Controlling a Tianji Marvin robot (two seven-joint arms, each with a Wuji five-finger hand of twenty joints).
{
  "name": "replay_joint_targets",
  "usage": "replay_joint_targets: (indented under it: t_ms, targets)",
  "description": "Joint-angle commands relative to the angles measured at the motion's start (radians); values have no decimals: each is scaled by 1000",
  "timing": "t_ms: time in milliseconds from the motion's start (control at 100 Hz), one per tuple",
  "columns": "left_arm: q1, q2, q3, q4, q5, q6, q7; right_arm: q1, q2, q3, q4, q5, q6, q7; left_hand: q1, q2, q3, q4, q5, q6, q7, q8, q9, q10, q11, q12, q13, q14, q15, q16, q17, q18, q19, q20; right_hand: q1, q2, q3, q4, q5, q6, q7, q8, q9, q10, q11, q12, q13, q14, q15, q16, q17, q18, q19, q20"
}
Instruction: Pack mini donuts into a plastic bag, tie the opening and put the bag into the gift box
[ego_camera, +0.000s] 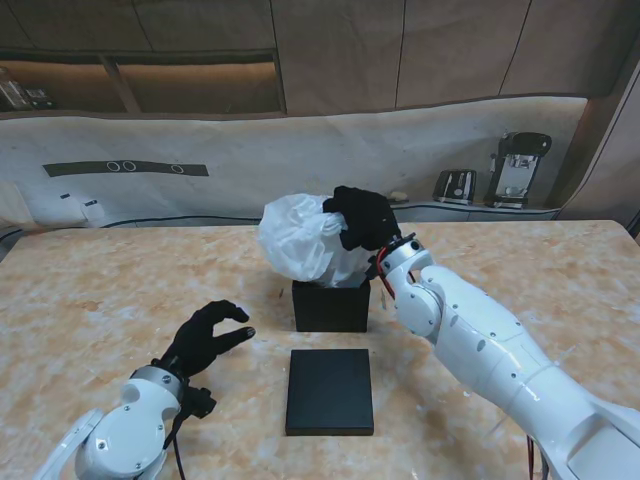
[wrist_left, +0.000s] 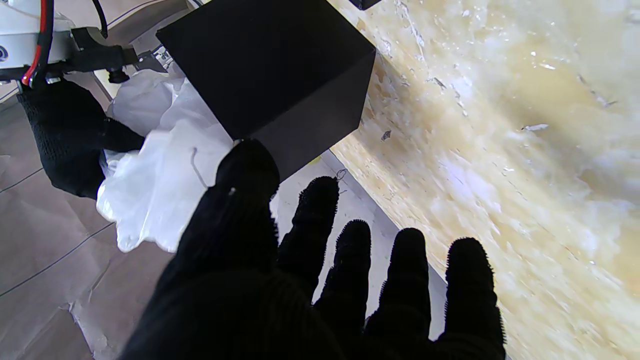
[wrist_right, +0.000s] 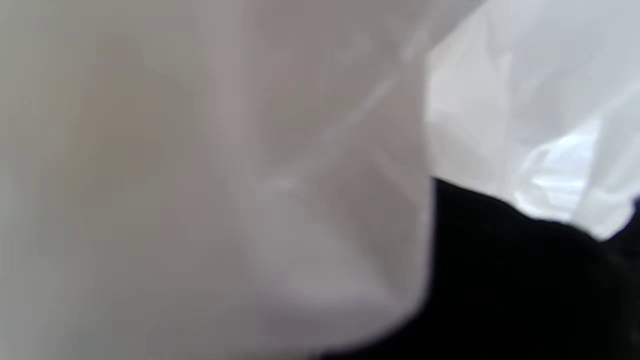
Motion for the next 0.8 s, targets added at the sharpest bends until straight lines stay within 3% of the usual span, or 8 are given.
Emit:
replay_joint_targets:
  t_ms: [0, 150, 350, 420, 550, 710, 790]
  targets:
    - [3, -3, 1, -10, -9, 10, -15, 6, 26, -1, -2, -8, -21, 25, 16, 34, -19, 24, 15, 2, -27, -12, -40, -6, -16, -5, -22, -6, -20, -14, -17, -8, -13, 0, 93, -42, 137, -44, 92, -27, -47, 14, -25, -32, 6, -3, -9, 26, -8, -14, -107, -174, 97, -29]
    - [4, -5, 3, -15, -17, 23, -11, 21, 62, -7, -8, -92, -38, 33, 18, 37, -21, 25, 20, 5, -29, -13, -42, -6, -16, -5, -24, -6, -20, -14, -17, -8, -14, 1, 157, -101, 150, -106, 238, -34, -104, -1, -4, -63, -6, 8, -22, 10, -4, -9, -217, -298, 173, -50]
    - [10, -5, -2, -20, -18, 30, -10, 33, 93, -12, -31, -143, -57, 97, 21, 41, -23, 27, 23, 7, -31, -14, -41, -2, -14, -5, -25, -4, -19, -13, -18, -10, -13, 4, 176, -104, 150, -153, 313, -65, -132, 6, 61, -106, -53, 15, -39, -21, -15, 5, -275, -314, 163, -48]
    - [14, -6, -5, -23, -19, 33, -9, 39, 101, -15, -39, -146, -79, 137, 22, 42, -24, 27, 23, 5, -31, -14, -41, -3, -15, -5, -25, -5, -19, -13, -19, -9, -13, 4, 167, -94, 150, -151, 314, -95, -137, 24, 85, -138, -107, 24, -56, -47, -47, 22, -297, -287, 121, -31]
    - [18, -6, -9, -27, -19, 38, -7, 56, 119, -22, -62, -144, -145, 253, 24, 43, -25, 27, 24, 7, -30, -13, -42, -3, -15, -6, -26, -5, -18, -13, -19, -9, -14, 4, 154, -79, 148, -144, 312, -138, -139, 26, 142, -187, -235, 23, -95, -90, -134, 42, -345, -165, -6, -1]
    - [21, -8, -13, -29, -23, 44, -4, 74, 122, -36, -76, -113, -184, 337, 27, 44, -26, 28, 26, 7, -30, -11, -43, -5, -15, -6, -26, -4, -18, -13, -18, -11, -13, 5, 145, -69, 141, -128, 306, -142, -190, -12, 189, -208, -341, -21, -91, -114, -221, 35, -352, -83, -86, 4]
    - [22, -8, -14, -30, -25, 47, -2, 83, 121, -47, -81, -99, -191, 370, 28, 45, -26, 28, 30, 13, -29, -10, -40, -1, -14, -6, -26, -2, -17, -13, -18, -10, -12, 6, 129, -35, 127, -100, 304, -150, -198, -23, 197, -212, -377, -40, -89, -124, -266, 28, -352, -25, -160, -14]
